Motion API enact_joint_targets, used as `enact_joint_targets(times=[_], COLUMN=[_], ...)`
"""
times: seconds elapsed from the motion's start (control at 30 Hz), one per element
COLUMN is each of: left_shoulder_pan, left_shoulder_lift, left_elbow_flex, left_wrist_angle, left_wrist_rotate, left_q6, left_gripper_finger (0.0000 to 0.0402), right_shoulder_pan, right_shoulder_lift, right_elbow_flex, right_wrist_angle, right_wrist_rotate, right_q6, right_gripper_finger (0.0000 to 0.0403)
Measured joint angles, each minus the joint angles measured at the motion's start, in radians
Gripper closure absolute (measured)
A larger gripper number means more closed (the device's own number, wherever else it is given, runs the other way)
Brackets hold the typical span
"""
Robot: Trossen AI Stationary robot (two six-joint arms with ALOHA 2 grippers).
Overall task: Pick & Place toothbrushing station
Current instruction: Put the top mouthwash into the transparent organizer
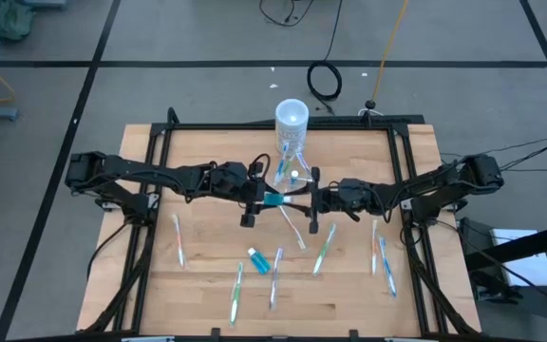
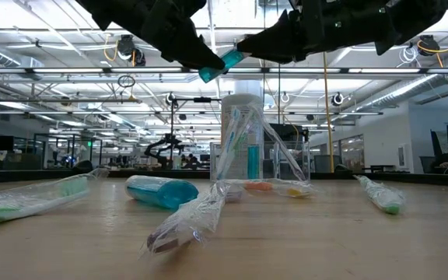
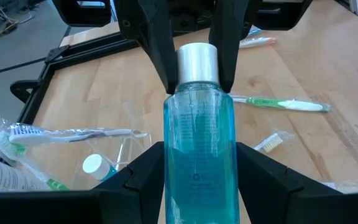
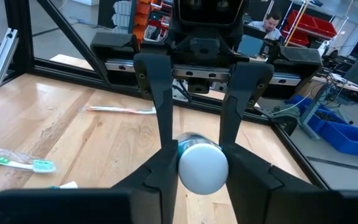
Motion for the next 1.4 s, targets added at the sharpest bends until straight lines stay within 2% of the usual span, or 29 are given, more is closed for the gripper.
enact_joint_targets(times=[0.13,0.33,0.47,0.63,0.8,1.1,1.2,1.4], left_shoulder_pan=[0.0,-0.004,-0.007,-0.016,-0.016,-0.016,-0.016,-0.016], left_shoulder_lift=[0.0,0.001,0.001,0.0,0.0,0.0,0.0,0.0], left_elbow_flex=[0.0,-0.001,0.0,0.001,0.001,0.001,0.001,0.001], left_wrist_angle=[0.001,0.01,0.033,0.049,0.06,0.04,0.022,-0.01], left_wrist_rotate=[-0.001,-0.008,-0.014,-0.087,-0.111,-0.108,-0.108,-0.108], left_q6=[0.007,0.012,0.005,0.007,-0.008,-0.091,-0.134,-0.239], left_gripper_finger=[0.0227,0.0222,0.0191,0.0148,0.0126,0.0138,0.0146,0.015], right_shoulder_pan=[0.0,0.0,0.0,-0.005,-0.033,-0.048,-0.064,-0.111], right_shoulder_lift=[0.0,0.0,0.001,0.003,0.002,-0.106,-0.151,-0.222], right_elbow_flex=[0.0,0.0,0.0,-0.001,-0.001,-0.001,-0.001,-0.001], right_wrist_angle=[-0.003,-0.014,-0.031,-0.085,-0.118,-0.332,-0.396,-0.584], right_wrist_rotate=[0.0,-0.002,-0.003,-0.01,-0.001,0.002,0.051,0.05], right_q6=[0.0,-0.002,0.004,0.005,0.061,-0.041,-0.037,-0.01], right_gripper_finger=[0.031,0.0297,0.0301,0.0306,0.0294,0.0305,0.0306,0.0296])
